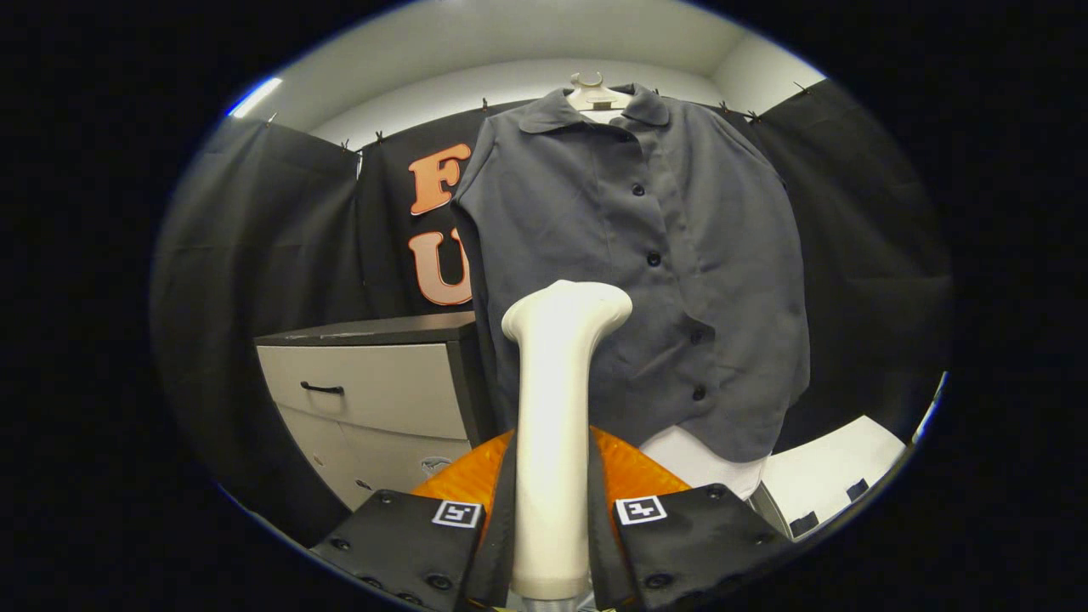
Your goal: Iron the clothes twice with a garment steamer, once on the left side and once on the right side.
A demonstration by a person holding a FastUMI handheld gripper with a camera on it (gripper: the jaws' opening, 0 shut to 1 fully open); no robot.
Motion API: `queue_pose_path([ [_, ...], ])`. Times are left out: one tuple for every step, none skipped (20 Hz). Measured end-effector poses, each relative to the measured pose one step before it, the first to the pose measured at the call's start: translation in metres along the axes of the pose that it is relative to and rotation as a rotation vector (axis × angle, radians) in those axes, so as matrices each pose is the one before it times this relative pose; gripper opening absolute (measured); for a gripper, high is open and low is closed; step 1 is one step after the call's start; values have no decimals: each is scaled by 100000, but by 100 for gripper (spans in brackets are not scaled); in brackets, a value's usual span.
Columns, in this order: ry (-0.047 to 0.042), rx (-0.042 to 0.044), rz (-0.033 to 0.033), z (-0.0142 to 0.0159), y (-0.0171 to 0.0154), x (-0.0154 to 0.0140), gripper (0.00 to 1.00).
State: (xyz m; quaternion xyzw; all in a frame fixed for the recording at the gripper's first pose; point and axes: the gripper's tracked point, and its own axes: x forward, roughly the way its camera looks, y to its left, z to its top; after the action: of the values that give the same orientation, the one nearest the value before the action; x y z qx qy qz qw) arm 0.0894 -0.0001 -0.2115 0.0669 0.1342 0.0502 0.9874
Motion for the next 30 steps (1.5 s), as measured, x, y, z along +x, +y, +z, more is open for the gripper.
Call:
queue_pose_path([
  [1195,61,-209,-653,-135,-150,43],
  [1002,-244,-238,-523,-150,-157,43],
  [735,-326,-324,-283,-88,-290,43],
  [522,-550,-124,-71,-110,-219,43],
  [-103,-296,45,242,-24,-189,43],
  [-930,24,140,566,-68,-303,43],
  [-1334,-107,-51,935,-170,-407,43],
  [-1682,-268,-448,1031,-208,-242,43],
  [-2678,-12,-304,1572,-247,-360,43],
  [-2623,62,-40,1439,-231,-145,43],
  [-2481,-72,-121,1457,-266,-46,43],
  [-2316,-217,-165,1403,-378,4,43],
  [-1986,-466,-158,1352,-384,-176,43],
  [-1717,-382,-93,1153,-325,82,43],
  [-1521,-515,70,956,-365,121,43],
  [-1419,-483,-97,1047,-413,151,43],
  [-1653,-697,-150,973,-387,264,43],
  [-1909,-1372,-277,977,-528,305,43],
  [-2235,-1489,-862,1190,-766,354,43],
  [-2005,-1424,-1259,969,-833,347,43],
  [-1351,-991,-983,844,-753,288,43],
  [-883,129,-651,669,-687,386,43],
  [-722,1000,-728,719,-662,365,43],
  [-205,885,-668,479,-681,388,43],
  [102,828,-129,346,-638,573,43],
  [36,1053,116,387,-600,408,43],
  [-163,1043,-99,440,-612,444,43],
  [-610,674,-425,467,-719,456,43],
  [-692,341,-394,339,-658,579,43],
  [-517,-213,-140,292,-523,586,43],
])
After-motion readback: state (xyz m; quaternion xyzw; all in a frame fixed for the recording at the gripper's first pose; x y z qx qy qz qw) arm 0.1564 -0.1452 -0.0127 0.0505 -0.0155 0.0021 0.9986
